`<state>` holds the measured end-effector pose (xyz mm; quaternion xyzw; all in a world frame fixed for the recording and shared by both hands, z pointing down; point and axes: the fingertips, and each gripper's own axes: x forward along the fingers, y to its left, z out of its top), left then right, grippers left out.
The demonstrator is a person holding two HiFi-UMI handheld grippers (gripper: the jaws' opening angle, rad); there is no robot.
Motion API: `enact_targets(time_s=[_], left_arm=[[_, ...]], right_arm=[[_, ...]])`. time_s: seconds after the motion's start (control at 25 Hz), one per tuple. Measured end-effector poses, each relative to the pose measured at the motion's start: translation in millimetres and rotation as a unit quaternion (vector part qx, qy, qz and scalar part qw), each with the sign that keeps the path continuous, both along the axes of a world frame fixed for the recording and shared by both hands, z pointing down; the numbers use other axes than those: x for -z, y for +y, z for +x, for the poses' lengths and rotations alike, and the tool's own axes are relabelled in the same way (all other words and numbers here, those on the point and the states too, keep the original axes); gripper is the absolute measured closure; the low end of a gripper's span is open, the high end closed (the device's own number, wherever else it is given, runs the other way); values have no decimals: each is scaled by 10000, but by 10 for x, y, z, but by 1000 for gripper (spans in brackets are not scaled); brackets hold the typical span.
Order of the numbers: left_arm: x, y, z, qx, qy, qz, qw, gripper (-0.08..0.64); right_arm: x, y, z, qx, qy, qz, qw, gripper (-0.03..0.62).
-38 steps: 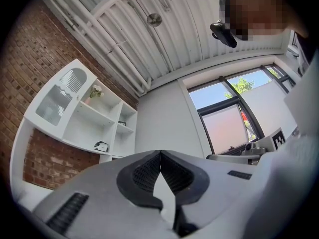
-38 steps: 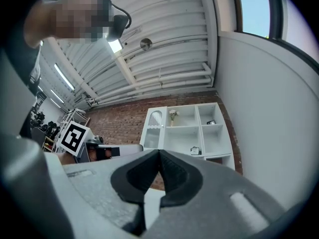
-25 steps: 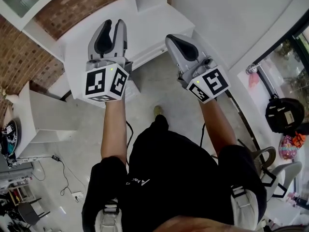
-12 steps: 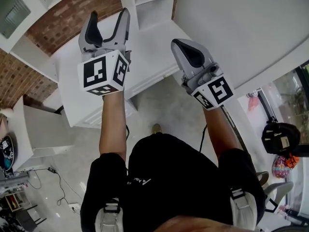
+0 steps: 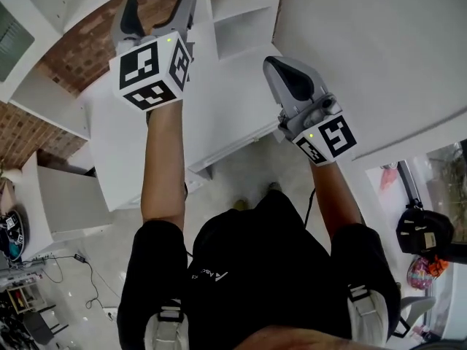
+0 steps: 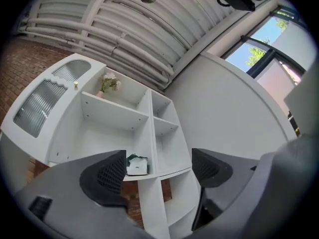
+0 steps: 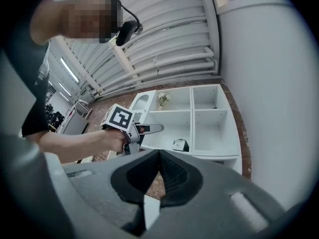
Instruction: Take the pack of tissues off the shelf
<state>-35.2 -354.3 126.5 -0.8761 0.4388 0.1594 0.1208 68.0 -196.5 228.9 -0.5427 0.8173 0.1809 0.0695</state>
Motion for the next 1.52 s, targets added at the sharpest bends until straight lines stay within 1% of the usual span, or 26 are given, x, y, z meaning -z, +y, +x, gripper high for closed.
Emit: enact_targets(time_s=[0.16, 0.28, 0.36, 0.48, 0.6, 0.68, 0.8, 0.96, 1.16, 1.36, 1.52], left_arm=[[46, -416, 247, 336, -148, -26, 9993, 144], [87, -833, 368, 614, -223, -74, 9978, 138], [86, -1125, 483, 841, -291, -123, 9960, 137], [52, -1525, 755, 1256, -429, -214, 9909, 133], [22, -1821, 1039, 1610, -498, -338, 9851, 132], [23, -1993, 1119, 1807, -515, -450, 9812, 132], [7, -2224, 1147, 2045, -556, -642, 9752, 132], [-40, -2448, 1163, 2230, -594, -870, 9691, 132], [-46, -2650, 1142, 2387, -725, -1042, 9628, 125], [-114, -2861, 1200, 2274, -909, -1336, 9603, 123], [-150, -2909, 1178, 2428, -1113, -1474, 9523, 123]], right_arm=[[-29, -341, 223, 289, 43, 29, 9996, 591], [3, -699, 387, 531, 126, 94, 9985, 591], [18, -939, 571, 700, 178, 138, 9973, 591], [21, -1286, 1007, 1028, 151, 222, 9943, 591], [4, -1556, 1461, 1332, 115, 241, 9907, 591], [13, -1706, 1645, 1522, 142, 219, 9880, 591], [41, -1902, 1826, 1756, 191, 197, 9841, 591], [57, -2101, 2003, 1916, 157, 199, 9812, 591], [7, -2267, 2073, 2053, 96, 184, 9785, 591], [-11, -2338, 2166, 2043, -1, 196, 9787, 591], [-3, -2363, 2229, 1990, -66, 217, 9797, 591]])
